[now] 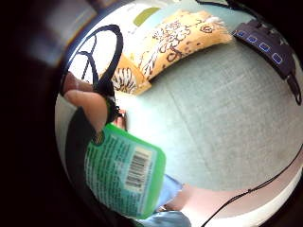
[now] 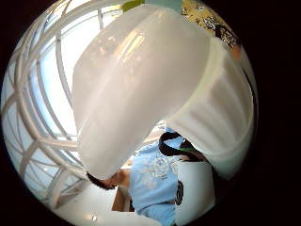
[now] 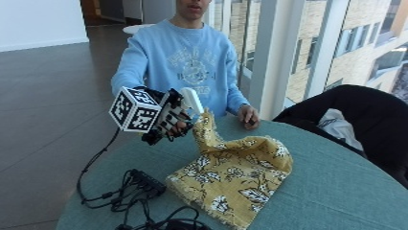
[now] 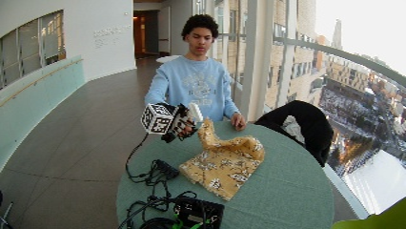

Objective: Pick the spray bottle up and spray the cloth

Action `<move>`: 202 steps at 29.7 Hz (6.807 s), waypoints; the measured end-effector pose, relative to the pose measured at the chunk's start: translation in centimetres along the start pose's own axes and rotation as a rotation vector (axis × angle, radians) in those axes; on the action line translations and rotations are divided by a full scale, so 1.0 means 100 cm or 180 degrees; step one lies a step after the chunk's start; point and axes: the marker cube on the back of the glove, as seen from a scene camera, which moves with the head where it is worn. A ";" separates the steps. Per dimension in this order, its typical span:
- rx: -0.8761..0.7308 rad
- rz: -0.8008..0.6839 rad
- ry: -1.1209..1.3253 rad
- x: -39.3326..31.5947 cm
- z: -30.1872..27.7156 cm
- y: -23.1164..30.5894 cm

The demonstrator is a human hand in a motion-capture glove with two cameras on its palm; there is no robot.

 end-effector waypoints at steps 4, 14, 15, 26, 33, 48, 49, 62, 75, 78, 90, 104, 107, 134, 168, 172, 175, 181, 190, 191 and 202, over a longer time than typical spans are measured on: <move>-0.0108 0.0057 -0.0004 0.000 -0.001 -0.005; -0.0228 0.0137 0.0069 -0.002 0.001 -0.008; -0.0233 0.0143 0.0083 -0.002 0.001 -0.008; -0.0282 0.0136 0.0091 -0.004 0.003 -0.008; -0.0316 0.0146 0.0115 -0.004 0.004 -0.008; -0.0309 0.0181 0.0167 -0.006 0.000 -0.008; -0.0309 0.0179 0.0170 -0.006 0.000 -0.008; -0.0092 -0.0444 0.0017 -0.052 0.019 0.011; 0.0117 -0.1873 -0.0418 -0.169 0.145 -0.008; -0.0031 -0.2004 -0.0465 -0.189 0.183 -0.025; -0.0210 -0.1962 -0.0686 -0.209 0.315 -0.114; -0.0263 -0.2016 -0.0653 -0.169 0.391 -0.161; -0.0231 -0.2027 -0.0654 -0.169 0.388 -0.164; -0.0105 -0.1852 -0.0063 -0.161 0.334 -0.140; -0.0612 -0.1224 0.0417 -0.145 0.319 -0.137; -0.0265 -0.1276 0.0689 -0.152 0.294 -0.123; -0.0100 -0.1299 0.0908 -0.151 0.272 -0.104; 0.0305 -0.1533 0.1384 -0.153 0.208 -0.030; 0.1088 -0.1583 0.2425 -0.090 0.106 0.098; 0.1115 -0.1521 0.2464 -0.079 0.095 0.106; 0.1251 -0.0862 0.2355 0.033 0.022 0.158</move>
